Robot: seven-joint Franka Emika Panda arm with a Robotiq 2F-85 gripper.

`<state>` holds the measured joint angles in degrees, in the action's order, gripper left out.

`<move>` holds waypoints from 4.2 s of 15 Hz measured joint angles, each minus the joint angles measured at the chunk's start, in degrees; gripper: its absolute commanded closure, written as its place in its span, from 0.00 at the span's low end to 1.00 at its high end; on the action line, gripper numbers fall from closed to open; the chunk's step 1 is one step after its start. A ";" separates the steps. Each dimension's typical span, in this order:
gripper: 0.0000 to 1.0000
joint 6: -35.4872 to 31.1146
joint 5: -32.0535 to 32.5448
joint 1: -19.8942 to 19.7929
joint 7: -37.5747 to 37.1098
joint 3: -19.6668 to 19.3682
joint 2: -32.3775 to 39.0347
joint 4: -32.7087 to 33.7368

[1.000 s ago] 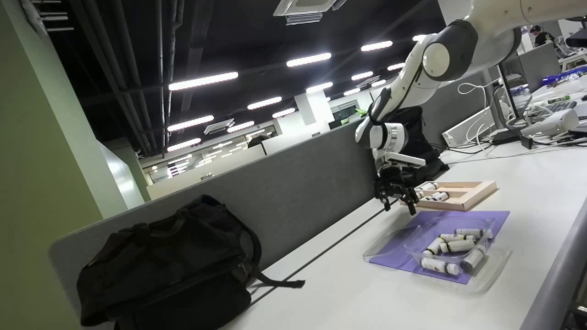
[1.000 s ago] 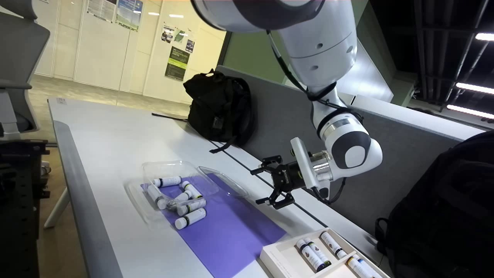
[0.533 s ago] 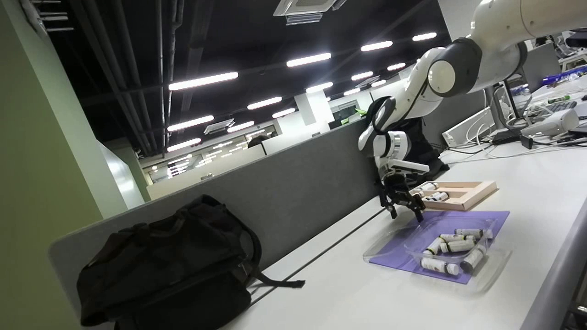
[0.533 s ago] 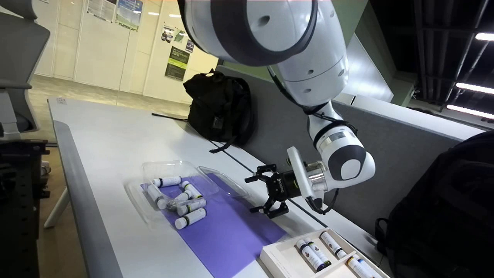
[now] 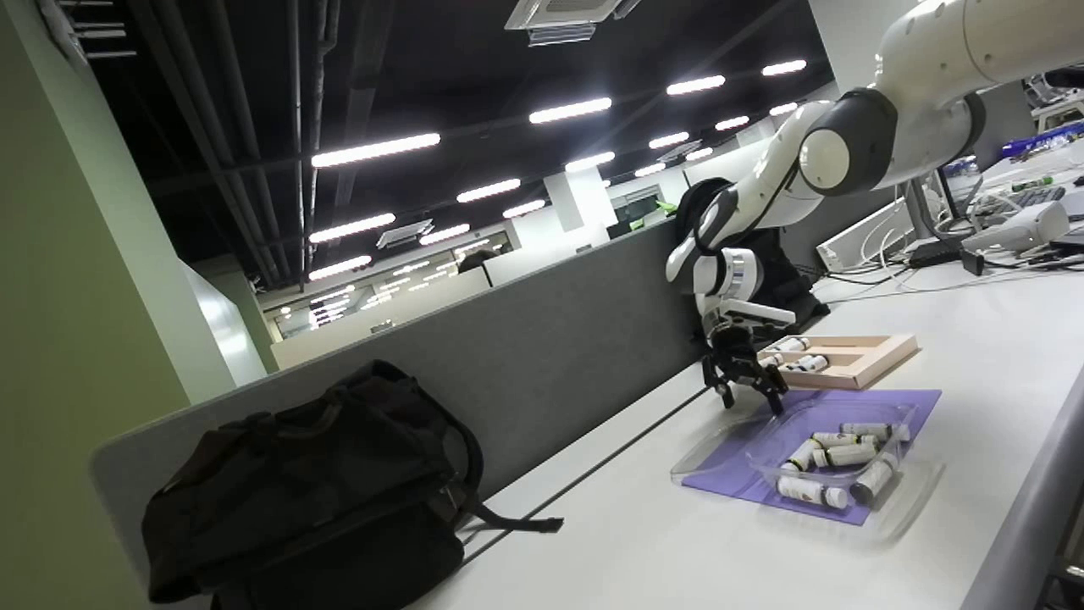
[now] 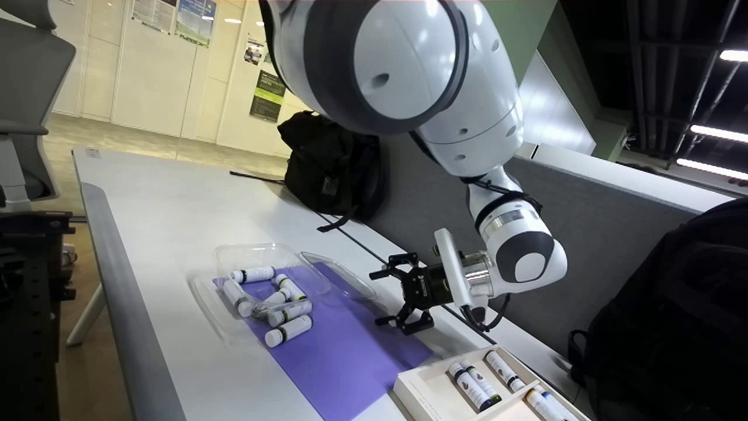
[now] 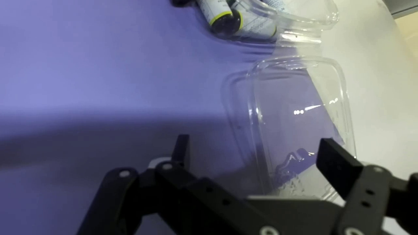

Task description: Close the clear container

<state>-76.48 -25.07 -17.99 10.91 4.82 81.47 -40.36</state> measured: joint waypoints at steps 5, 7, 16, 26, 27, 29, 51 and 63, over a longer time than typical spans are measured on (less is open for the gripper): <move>0.00 0.16 -3.05 -0.50 -1.69 0.01 0.79 0.70; 0.00 0.15 -4.36 -0.49 -2.69 0.07 0.92 0.76; 0.00 -1.50 -8.51 -0.41 -9.07 0.14 1.32 0.77; 0.00 -2.80 -12.26 -0.69 -16.37 0.31 2.29 0.82; 0.00 -2.80 -12.27 -0.86 -17.08 0.62 2.37 0.82; 0.00 -2.80 -12.33 -1.16 -18.19 0.93 2.37 0.78; 0.00 7.56 -5.03 -0.40 -5.74 1.51 2.41 0.33; 0.00 5.09 -3.15 -0.04 -3.21 1.58 2.47 0.24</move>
<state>-71.39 -28.22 -18.03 7.71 6.40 83.93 -40.12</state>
